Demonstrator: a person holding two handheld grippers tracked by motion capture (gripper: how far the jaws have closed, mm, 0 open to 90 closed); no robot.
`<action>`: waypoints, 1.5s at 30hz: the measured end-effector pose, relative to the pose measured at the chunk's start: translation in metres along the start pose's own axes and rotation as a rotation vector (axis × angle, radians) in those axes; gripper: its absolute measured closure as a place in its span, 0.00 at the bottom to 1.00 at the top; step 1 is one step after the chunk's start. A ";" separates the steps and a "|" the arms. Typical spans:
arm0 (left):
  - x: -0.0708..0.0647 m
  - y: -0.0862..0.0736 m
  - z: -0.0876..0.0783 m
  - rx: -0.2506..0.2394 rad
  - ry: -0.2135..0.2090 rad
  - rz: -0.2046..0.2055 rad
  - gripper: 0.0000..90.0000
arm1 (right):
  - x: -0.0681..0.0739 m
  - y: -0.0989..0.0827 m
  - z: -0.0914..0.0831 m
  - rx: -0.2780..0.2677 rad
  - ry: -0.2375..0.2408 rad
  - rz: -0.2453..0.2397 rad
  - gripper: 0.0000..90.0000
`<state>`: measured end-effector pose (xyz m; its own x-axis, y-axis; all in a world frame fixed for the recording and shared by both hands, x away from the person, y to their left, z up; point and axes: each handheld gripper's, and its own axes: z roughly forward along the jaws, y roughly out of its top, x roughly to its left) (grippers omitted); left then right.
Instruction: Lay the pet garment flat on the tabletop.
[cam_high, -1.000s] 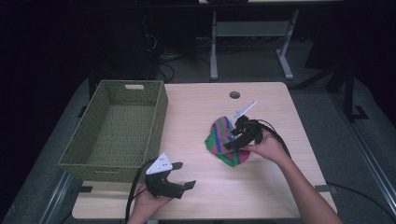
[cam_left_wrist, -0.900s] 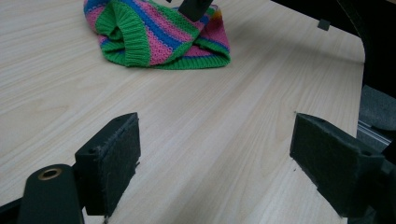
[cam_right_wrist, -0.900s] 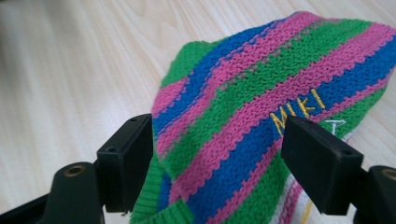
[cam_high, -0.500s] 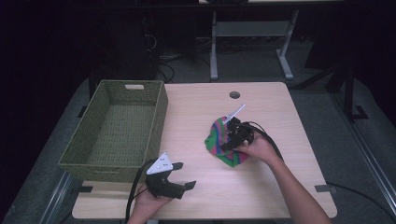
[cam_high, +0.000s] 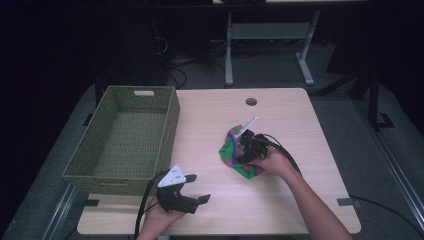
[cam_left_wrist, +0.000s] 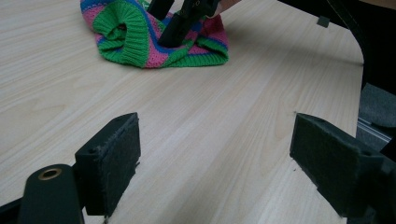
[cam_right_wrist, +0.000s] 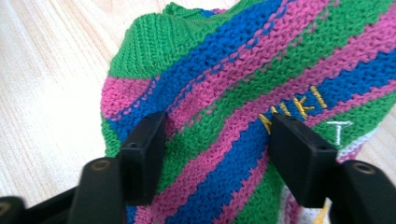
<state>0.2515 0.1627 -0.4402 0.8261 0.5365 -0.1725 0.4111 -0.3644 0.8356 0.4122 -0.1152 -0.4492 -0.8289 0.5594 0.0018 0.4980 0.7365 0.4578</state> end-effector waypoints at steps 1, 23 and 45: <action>0.000 0.000 0.000 0.000 0.001 -0.001 0.18 | 0.000 0.000 0.000 0.004 0.002 0.003 0.45; 0.004 -0.001 -0.004 -0.013 -0.002 -0.014 0.18 | -0.014 0.002 -0.009 0.013 -0.009 0.070 0.82; 0.005 -0.001 -0.005 -0.019 0.002 -0.018 0.18 | -0.029 -0.015 -0.067 -0.160 0.074 0.118 0.82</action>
<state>0.2529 0.1696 -0.4389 0.8181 0.5441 -0.1863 0.4181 -0.3402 0.8423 0.4116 -0.1677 -0.3968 -0.7866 0.6044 0.1261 0.5508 0.5945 0.5859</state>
